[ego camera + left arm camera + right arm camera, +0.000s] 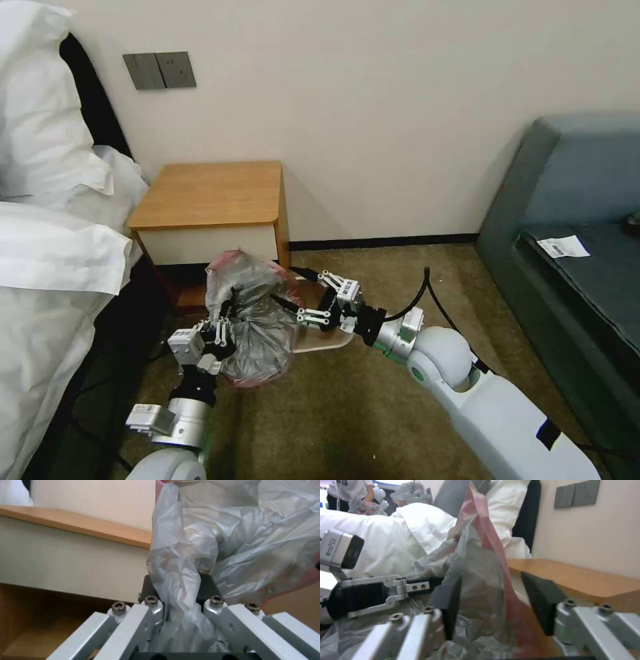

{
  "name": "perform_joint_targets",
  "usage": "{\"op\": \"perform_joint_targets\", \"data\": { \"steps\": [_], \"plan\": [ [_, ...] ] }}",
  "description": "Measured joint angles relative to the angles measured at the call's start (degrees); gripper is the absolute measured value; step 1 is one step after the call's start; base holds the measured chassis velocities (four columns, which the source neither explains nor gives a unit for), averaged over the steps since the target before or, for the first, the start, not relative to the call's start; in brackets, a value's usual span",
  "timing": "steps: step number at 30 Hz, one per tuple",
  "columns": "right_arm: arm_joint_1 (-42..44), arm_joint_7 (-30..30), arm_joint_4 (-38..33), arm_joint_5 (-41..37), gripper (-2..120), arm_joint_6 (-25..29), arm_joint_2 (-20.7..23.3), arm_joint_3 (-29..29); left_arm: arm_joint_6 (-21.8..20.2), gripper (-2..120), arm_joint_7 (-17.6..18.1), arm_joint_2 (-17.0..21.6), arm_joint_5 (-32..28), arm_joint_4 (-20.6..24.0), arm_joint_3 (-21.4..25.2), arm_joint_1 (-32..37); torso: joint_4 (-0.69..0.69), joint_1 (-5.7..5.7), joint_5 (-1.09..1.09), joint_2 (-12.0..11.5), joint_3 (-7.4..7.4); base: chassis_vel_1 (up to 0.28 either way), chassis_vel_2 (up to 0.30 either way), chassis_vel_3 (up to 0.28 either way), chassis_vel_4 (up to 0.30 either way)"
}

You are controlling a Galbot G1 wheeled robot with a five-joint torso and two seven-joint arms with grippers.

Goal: Pick up the garbage bag from the table and place it over the trash can.

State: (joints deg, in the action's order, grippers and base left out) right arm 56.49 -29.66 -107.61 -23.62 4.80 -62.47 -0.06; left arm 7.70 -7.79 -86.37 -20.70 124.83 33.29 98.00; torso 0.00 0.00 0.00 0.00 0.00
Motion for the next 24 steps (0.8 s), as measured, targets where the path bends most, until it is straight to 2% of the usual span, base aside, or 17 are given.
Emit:
{"op": "perform_joint_targets", "data": {
  "steps": [3, 5, 7, 8, 10, 13, 24],
  "plan": [
    [0.0, 0.0, 0.0, 0.1, 39, 0.0, -0.1, 0.0, 0.0, 11, 0.0, 0.0, -0.1, 0.0, 0.0, 0.0, 0.00, 0.00, 0.00, 0.0, 0.00, 0.000, 0.000, 0.000, 0.000],
    [0.1, 0.1, -0.1, 0.1, 28, 0.1, -0.2, 0.1, 0.0, 11, 0.0, 0.1, -0.2, 0.0, 0.1, 0.0, 0.00, 0.00, 0.00, 0.0, 0.00, 0.000, 0.000, 0.000, 0.000],
    [0.1, 0.1, -0.1, 0.1, 24, 0.1, -0.2, 0.1, 0.0, 11, 0.1, 0.1, -0.2, 0.0, 0.1, 0.0, 0.00, 0.00, 0.00, 0.0, 0.00, 0.000, 0.000, 0.000, 0.000],
    [0.1, 0.2, -0.2, 0.1, 18, 0.1, -0.2, 0.2, 0.0, 11, 0.1, 0.1, -0.2, 0.1, 0.1, 0.0, 0.00, 0.00, 0.00, 0.0, 0.00, 0.000, 0.000, 0.000, 0.000],
    [0.1, 0.2, -0.2, 0.1, 14, 0.1, -0.2, 0.2, 0.0, 11, 0.1, 0.1, -0.3, 0.2, 0.2, -0.1, 0.00, 0.00, 0.00, 0.0, 0.00, 0.000, 0.000, 0.000, 0.000],
    [0.1, 0.3, -0.2, 0.1, 0, 0.1, -0.3, 0.4, 0.0, 11, 0.2, 0.1, -0.3, 0.2, 0.2, -0.1, 0.00, 0.00, 0.00, 0.0, 0.00, 0.000, 0.000, 0.000, 0.000],
    [0.4, 0.5, -0.7, 0.3, 0, 0.2, -0.6, 0.5, -0.1, 11, 0.2, 0.3, -0.3, 0.3, 0.3, 0.0, 0.00, 0.00, 0.00, 0.0, 0.00, 0.000, 0.000, 0.000, 0.000]
  ]
}}
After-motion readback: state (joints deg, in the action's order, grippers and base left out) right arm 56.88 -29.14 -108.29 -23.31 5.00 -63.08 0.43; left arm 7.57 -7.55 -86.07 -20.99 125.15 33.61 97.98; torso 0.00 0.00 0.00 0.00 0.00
